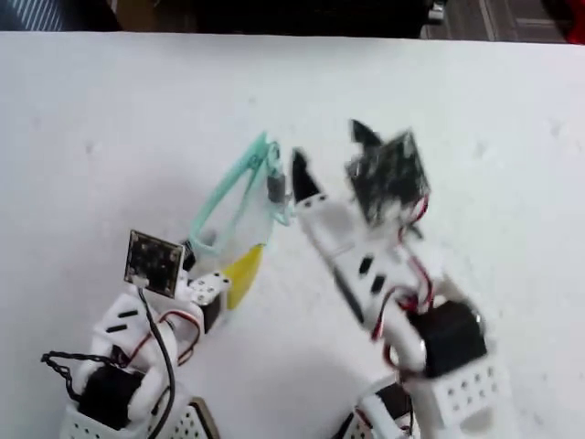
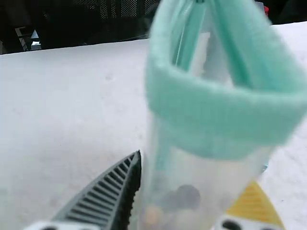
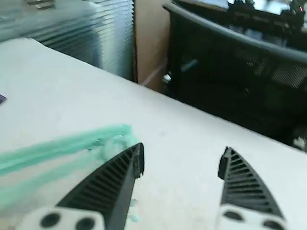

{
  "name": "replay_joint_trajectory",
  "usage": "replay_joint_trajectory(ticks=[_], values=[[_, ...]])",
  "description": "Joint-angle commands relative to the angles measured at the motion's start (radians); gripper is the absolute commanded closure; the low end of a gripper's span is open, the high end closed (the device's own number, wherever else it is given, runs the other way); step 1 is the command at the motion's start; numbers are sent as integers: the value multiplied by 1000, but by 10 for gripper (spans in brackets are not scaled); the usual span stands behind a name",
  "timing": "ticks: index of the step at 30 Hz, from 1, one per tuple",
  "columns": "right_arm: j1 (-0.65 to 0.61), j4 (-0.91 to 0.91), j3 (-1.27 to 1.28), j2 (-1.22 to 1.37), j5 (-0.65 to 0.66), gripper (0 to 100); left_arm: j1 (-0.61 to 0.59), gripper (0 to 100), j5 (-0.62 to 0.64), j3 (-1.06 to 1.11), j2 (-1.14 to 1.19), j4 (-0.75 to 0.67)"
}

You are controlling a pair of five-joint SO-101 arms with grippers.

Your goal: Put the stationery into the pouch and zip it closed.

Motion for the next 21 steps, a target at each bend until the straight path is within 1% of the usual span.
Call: replay_joint_trajectory(ticks=[1,4,6,7,9,11,13,18,21], values=[[143,125,-121,153,2,762,-7,740,-8,-6,18,-5],[240,271,-236,343,3,762,-10,740,-6,-6,18,-3],[275,371,-298,466,6,762,-41,740,-3,-6,18,-3],[285,415,-315,519,28,762,-62,740,-2,-6,18,-5],[283,475,-316,610,110,760,-104,740,5,-6,18,-15],[259,503,-279,668,184,759,-137,740,51,2,18,-34],[232,493,-210,694,215,759,-165,740,83,18,18,-63],[179,320,-11,690,221,759,-188,740,89,34,18,-94],[182,240,54,707,222,760,-188,740,89,34,18,-91]])
